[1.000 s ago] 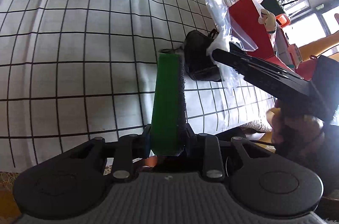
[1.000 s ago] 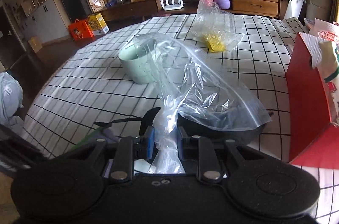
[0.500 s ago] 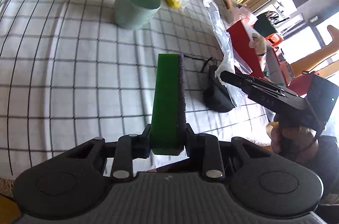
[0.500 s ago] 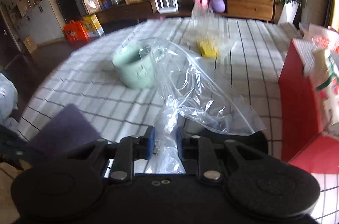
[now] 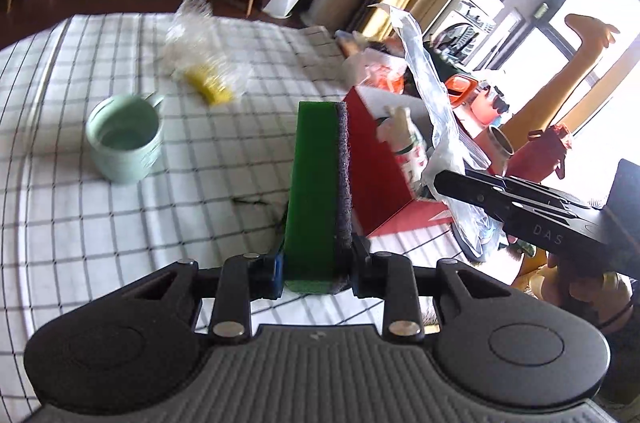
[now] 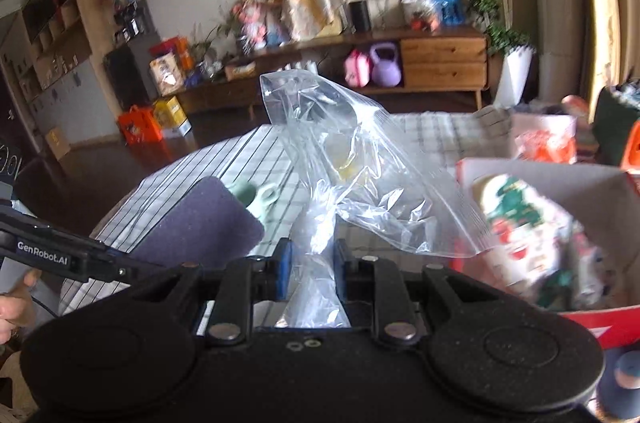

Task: Organize soft objects
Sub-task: 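Carry the sponge with left tool while right tool brings the plastic bag over the box, then open both tools to drop the sponge and plastic bag into the box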

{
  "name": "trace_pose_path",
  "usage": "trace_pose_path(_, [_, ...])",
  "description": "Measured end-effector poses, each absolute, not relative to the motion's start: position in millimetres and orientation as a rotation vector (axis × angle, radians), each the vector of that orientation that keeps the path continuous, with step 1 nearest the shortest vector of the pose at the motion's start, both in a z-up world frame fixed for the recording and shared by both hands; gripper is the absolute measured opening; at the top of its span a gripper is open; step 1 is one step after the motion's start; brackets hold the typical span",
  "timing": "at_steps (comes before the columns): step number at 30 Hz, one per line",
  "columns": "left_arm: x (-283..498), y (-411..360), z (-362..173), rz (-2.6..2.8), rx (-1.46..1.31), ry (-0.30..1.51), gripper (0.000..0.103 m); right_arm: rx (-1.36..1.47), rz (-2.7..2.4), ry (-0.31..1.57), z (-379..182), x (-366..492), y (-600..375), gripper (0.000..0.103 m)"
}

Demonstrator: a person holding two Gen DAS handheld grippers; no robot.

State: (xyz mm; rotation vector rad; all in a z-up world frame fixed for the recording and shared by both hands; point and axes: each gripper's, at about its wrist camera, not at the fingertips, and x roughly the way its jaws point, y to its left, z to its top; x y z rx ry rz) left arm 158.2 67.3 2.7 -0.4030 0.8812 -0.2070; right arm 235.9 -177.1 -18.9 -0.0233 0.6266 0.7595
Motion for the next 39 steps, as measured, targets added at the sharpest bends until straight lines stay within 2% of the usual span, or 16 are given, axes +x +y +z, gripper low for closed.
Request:
trace_pose_path(6, [193.3, 17.3, 17.3, -0.260, -0.326, 0.856, 0.029, -0.010, 0.677, 0.602, -10.2, 252.4, -220.5, 0.021])
trace_pose_path(18, [259.7, -76.0, 26.0, -0.327, -0.177, 0.787, 0.029, 0.016, 0.493, 0.596, -28.4, 294.6, -291.7, 0.021])
trace_pose_path(30, [324.2, -143.2, -6.2, -0.370, -0.110, 0.805, 0.029, 0.019, 0.370, 0.666, -74.9, 346.6, -327.6, 0.021])
trace_pose_path(39, [360.6, -154.7, -43.4, -0.338, -0.124, 0.860, 0.029, -0.021, 0.380, 0.730, -104.2, 363.8, -318.3, 0.021])
